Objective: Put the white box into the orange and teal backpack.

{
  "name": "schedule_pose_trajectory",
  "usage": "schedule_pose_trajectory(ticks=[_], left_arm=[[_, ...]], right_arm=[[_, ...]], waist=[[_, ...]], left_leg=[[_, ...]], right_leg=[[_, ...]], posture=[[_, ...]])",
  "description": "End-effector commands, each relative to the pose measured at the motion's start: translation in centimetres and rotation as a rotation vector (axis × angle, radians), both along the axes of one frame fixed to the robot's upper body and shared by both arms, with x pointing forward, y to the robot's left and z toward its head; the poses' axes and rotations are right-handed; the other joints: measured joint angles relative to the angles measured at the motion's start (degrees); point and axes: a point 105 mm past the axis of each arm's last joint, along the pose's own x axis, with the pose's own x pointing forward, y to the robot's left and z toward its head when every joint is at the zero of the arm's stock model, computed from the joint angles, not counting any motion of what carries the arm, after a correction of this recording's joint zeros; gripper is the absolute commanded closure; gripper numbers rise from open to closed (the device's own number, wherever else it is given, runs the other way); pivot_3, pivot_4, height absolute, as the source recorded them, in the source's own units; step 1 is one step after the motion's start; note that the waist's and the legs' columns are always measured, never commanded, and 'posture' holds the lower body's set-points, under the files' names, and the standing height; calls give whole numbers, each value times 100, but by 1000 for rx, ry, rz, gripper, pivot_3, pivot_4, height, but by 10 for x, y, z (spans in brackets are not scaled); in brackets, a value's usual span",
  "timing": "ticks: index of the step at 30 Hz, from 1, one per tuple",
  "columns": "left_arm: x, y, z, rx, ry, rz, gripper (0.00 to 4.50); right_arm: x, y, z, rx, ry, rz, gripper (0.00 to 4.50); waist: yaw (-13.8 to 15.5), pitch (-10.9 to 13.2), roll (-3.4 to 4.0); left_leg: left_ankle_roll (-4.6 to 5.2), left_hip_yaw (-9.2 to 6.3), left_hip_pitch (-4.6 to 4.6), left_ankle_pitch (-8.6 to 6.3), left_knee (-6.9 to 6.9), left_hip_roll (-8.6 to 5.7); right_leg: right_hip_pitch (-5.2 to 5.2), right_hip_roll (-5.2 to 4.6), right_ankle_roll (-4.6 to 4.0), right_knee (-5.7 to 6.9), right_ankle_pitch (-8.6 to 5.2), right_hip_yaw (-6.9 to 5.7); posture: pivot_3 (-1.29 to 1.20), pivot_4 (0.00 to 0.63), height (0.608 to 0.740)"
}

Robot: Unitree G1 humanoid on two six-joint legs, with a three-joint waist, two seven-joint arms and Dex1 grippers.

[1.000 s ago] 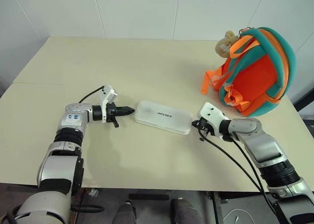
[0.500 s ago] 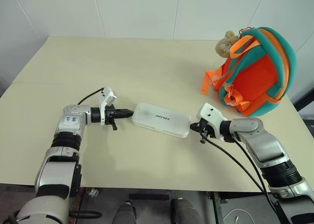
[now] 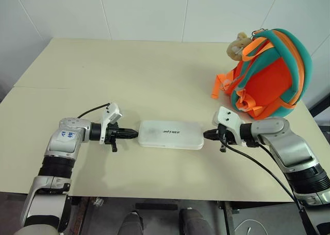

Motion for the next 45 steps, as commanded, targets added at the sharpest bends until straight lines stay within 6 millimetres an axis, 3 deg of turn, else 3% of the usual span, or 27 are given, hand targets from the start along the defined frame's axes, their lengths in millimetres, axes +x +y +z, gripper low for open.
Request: schedule_pose_trajectory(ticks=[1,12,16,23,32,36,37,40,45], left_arm=[[-14,-15,10,-38,-26,-69,4487],[-37,-13,9,-42,9,-27,4487],[-39,-12,8,-45,11,-8,4487],[-25,5,22,-79,-73,131,4487],[-32,9,41,-94,-148,171,4487],[-26,16,47,-122,-111,249,4487],[-22,21,48,-141,-86,294,4500],[-18,33,42,-91,-40,366,3914],[-23,33,47,-121,14,360,2387]], right_arm=[[-18,20,11,45,-4,130,4500],[-23,13,0,18,29,109,4500],[-23,11,-3,8,33,104,4500],[-18,-9,-12,-75,18,37,4500],[-5,-33,-2,-120,-57,-45,4500],[-3,-39,3,-124,-70,-54,4500],[-2,-39,4,-124,-70,-54,4141],[0,-40,9,-123,-81,-56,3268],[5,-40,13,-119,-101,-63,1614]], waist=[[-2,0,0],[5,0,0],[6,0,0],[2,0,0],[5,1,-1],[4,1,-1],[3,1,-1],[-12,1,-1],[-10,1,-1]], left_leg=[[0,0,0,0,1,0],[0,0,1,-1,4,0],[0,0,0,-1,4,0],[1,1,1,-1,3,0],[0,1,1,-1,2,0],[0,1,3,-1,3,0],[0,1,4,-1,3,0],[0,0,4,-2,5,0],[0,1,3,-2,-3,0]], right_leg=[[0,0,0,0,0,0],[3,-1,-2,-2,-1,2],[3,-1,-2,-3,-1,1],[3,-1,-2,-6,-1,2],[3,-1,-2,-7,-1,3],[6,-2,-2,-8,-1,3],[6,-1,-2,-7,-1,3],[7,-1,-1,-7,0,3],[5,-2,-1,-12,-1,3]], posture=[[0,150,740],[0,150,740],[0,150,740],[0,150,740],[0,150,740],[0,150,740],[0,150,740],[0,150,740],[0,150,740]])
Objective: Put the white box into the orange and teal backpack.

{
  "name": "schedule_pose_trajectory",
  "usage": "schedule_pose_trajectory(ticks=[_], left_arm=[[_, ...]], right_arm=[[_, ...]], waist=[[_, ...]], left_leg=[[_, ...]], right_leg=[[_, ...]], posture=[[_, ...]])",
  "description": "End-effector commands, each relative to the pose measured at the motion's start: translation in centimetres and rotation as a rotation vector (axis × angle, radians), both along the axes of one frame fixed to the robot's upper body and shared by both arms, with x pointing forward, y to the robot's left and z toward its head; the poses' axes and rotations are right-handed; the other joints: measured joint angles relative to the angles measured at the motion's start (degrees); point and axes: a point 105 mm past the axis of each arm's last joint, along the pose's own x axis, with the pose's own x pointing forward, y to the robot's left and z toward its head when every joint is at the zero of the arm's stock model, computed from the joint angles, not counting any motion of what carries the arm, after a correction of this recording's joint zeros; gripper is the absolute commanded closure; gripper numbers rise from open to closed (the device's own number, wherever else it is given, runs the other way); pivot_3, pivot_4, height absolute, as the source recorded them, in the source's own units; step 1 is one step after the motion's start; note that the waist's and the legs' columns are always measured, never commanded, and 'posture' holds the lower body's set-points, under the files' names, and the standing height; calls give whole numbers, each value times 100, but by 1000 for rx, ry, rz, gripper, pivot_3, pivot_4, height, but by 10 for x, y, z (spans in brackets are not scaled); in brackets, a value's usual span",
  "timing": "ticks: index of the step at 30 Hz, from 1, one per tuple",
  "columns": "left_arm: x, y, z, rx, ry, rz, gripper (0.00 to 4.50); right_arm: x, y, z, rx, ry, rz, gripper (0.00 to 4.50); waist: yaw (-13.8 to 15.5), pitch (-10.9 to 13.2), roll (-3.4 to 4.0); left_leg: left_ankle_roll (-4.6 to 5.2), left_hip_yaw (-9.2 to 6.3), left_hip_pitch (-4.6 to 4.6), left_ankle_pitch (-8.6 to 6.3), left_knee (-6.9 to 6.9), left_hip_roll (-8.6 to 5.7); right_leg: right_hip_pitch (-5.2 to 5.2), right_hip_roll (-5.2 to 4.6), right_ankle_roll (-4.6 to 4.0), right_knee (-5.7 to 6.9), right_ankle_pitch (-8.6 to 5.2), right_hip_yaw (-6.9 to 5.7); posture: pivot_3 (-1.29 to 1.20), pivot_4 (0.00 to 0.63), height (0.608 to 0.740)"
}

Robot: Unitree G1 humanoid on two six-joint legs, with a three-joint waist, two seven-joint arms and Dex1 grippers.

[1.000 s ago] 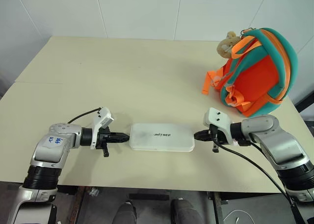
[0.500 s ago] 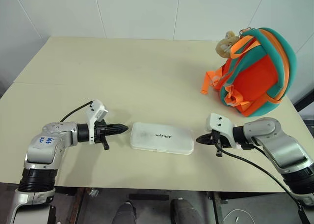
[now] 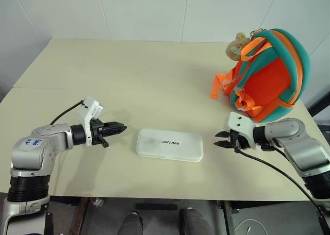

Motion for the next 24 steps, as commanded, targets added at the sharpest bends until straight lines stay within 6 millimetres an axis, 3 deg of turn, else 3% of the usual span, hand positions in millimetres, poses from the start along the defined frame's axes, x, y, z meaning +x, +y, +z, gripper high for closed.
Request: schedule_pose_trajectory(ticks=[1,5,8,12,24], left_arm=[[-8,4,11,-31,44,-4,2105],[-16,14,5,-31,161,19,838],[-18,17,7,-74,226,32,22],[-27,21,-7,-93,473,75,22],[-6,2,0,-443,576,9,22]], right_arm=[[5,-1,18,2,-77,4,1282],[4,2,15,9,-73,6,0],[5,5,14,15,-72,7,0],[6,7,12,20,-73,6,0],[4,17,8,46,-71,8,0]], waist=[[-1,0,0],[-4,0,0],[-1,0,0],[0,1,-1],[5,0,-1]], left_leg=[[0,0,0,0,-2,0],[-1,0,0,-1,-4,0],[-1,0,0,-1,-3,0],[-1,-1,-1,-1,-2,0],[-2,-1,-1,-1,-2,-1]], right_leg=[[0,0,0,-2,0,0],[-1,0,0,-4,0,0],[0,0,0,-7,0,-1],[-1,1,0,-4,0,-2],[-1,-1,-1,0,0,-3]], posture=[[0,150,740],[0,150,740],[0,150,740],[0,150,740],[0,150,740]])
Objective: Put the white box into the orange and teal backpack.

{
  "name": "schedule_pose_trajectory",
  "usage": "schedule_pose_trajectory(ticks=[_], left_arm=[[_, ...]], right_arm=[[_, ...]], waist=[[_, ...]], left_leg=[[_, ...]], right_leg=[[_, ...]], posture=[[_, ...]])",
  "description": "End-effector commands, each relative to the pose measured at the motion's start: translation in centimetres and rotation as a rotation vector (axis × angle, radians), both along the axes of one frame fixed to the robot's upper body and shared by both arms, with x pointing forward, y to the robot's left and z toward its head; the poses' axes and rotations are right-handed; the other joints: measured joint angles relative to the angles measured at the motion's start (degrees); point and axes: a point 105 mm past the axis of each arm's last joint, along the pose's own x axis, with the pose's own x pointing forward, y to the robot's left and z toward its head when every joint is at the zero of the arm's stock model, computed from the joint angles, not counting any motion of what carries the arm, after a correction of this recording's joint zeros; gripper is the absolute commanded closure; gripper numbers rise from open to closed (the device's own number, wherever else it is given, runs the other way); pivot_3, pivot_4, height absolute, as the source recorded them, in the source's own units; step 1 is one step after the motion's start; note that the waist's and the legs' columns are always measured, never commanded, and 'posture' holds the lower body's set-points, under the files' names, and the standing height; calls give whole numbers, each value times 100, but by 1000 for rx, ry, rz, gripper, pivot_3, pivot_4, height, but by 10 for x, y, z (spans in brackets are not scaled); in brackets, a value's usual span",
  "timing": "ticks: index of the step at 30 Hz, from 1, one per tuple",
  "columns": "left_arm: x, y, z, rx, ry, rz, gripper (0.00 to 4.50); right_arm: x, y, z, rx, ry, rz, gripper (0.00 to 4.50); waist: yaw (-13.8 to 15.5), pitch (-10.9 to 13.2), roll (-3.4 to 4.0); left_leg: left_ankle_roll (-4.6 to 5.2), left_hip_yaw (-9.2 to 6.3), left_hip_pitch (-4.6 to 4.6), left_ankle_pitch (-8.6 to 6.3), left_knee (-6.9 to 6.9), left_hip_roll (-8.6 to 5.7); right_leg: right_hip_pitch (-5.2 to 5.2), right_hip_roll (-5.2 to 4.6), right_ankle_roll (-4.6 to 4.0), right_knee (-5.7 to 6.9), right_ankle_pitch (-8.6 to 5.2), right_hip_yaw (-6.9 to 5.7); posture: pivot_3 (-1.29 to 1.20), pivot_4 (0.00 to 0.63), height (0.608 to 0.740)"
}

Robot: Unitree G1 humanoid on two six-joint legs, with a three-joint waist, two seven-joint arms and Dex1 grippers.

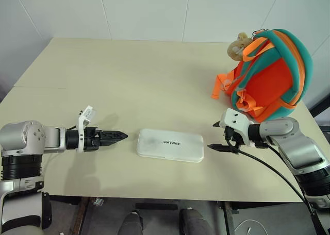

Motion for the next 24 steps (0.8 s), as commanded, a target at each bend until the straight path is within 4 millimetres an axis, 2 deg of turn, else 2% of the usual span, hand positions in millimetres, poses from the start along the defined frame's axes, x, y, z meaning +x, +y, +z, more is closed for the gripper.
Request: schedule_pose_trajectory(ticks=[1,4,7,10,12,24], left_arm=[[6,-9,18,-198,-25,-17,22],[11,-17,23,-322,-9,-30,22],[9,-23,10,-305,45,-46,22],[12,-24,10,-343,62,-36,22],[14,-26,4,-310,85,-30,22],[20,-46,0,-316,142,-81,22]], right_arm=[[-3,3,6,2,-34,7,0],[-5,3,6,6,-31,1,0],[-6,4,5,8,-30,-2,0],[-7,3,5,11,-30,-9,0],[-7,4,5,11,-31,-12,0],[-2,23,3,49,-47,18,0]], waist=[[0,0,0],[10,0,0],[-5,0,0],[0,0,0],[0,0,0],[4,0,0]], left_leg=[[0,0,1,0,0,0],[-1,0,0,0,3,0],[-1,0,1,0,7,0],[-2,0,1,1,6,0],[-2,0,2,1,8,0],[-2,0,2,1,8,-2]], right_leg=[[0,0,0,1,0,0],[-2,0,0,6,0,-1],[-1,0,0,8,0,0],[-2,0,0,11,0,0],[-1,0,0,11,0,0],[-1,0,0,12,0,0]], posture=[[0,150,740],[0,150,740],[0,150,740],[0,150,740],[0,150,740],[0,150,740]])
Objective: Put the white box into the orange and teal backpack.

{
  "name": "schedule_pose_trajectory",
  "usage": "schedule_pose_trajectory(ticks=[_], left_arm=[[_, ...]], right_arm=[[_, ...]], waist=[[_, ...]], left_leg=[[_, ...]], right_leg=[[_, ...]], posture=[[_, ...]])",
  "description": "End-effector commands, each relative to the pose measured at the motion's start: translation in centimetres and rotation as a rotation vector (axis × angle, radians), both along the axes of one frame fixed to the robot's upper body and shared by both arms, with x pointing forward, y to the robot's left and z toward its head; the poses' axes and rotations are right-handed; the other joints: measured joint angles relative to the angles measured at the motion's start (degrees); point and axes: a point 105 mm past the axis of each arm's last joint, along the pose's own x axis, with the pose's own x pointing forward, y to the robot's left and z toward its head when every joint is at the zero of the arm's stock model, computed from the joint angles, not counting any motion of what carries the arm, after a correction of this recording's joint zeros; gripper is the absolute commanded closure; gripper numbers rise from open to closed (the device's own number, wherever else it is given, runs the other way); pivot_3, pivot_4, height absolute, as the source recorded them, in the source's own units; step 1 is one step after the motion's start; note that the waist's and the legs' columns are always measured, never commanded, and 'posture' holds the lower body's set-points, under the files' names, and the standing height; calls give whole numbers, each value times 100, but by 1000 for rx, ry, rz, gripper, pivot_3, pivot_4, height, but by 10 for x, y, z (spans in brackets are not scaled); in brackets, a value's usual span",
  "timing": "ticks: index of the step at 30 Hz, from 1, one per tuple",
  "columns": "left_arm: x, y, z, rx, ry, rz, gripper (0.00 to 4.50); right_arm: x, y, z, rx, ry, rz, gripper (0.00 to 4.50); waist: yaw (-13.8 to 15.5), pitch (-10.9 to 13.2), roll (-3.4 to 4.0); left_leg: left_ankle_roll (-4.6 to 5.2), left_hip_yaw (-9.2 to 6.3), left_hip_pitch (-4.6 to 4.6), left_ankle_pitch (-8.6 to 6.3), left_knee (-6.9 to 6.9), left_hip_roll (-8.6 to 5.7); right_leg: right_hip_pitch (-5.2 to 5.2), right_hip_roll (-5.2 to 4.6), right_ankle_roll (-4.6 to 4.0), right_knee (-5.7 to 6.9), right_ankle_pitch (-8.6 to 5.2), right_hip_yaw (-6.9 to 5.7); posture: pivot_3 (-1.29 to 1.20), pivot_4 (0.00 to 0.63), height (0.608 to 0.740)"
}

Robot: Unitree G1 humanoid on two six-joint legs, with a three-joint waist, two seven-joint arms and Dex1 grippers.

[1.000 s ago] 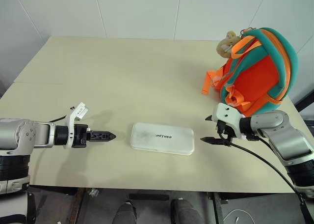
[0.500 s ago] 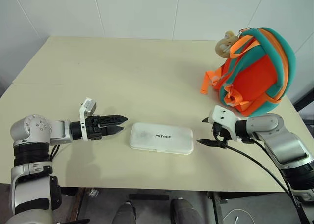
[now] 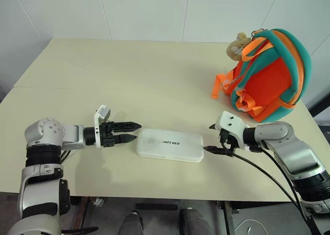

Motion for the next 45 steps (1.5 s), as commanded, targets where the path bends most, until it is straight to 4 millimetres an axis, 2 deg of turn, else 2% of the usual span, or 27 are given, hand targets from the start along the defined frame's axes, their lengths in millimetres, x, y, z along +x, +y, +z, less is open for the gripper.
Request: schedule_pose_trajectory(ticks=[1,7,13,16,22,25,37,40,45], left_arm=[[1,-9,6,-23,-11,-35,22],[0,-19,2,-15,5,-80,22],[2,-22,-3,4,-3,-87,22],[3,-21,-4,24,-24,-87,607],[4,-17,-7,92,-55,-92,2478],[3,-14,-9,132,-77,-105,3109],[-7,-2,-27,347,-110,-184,3169],[-5,1,-23,350,-132,-181,3169],[-1,2,-6,335,-212,-156,3169]], right_arm=[[3,9,8,9,-43,33,0],[6,16,7,18,-54,47,0],[4,18,5,20,-51,56,0],[4,16,5,17,-51,54,0],[7,13,7,12,-58,43,0],[8,12,7,11,-61,38,0],[13,-2,23,88,-109,-68,0],[17,-9,32,146,-145,-136,0],[21,-29,50,258,-196,-312,0]], waist=[[0,0,0],[5,0,0],[6,0,0],[6,0,0],[5,0,0],[7,0,0],[5,-2,-3],[6,-3,-4],[4,-3,-5]], left_leg=[[0,0,0,0,0,0],[0,0,-1,0,1,0],[-1,0,-1,0,-1,0],[-1,0,0,1,1,0],[-1,0,0,1,-2,0],[-1,0,-1,1,-1,0],[-1,0,2,1,-1,0],[-1,-1,5,1,0,0],[-1,-2,4,1,1,0]], right_leg=[[0,0,0,0,0,0],[0,0,0,0,0,0],[0,0,0,-1,0,0],[0,0,0,1,0,0],[0,0,0,-1,0,0],[2,0,0,-2,0,0],[6,0,0,-3,0,0],[8,0,0,-2,0,0],[8,0,0,-1,0,1]], posture=[[0,150,740],[0,150,740],[0,150,740],[0,150,740],[0,150,740],[0,150,740],[0,150,740],[0,150,740],[0,150,740]])
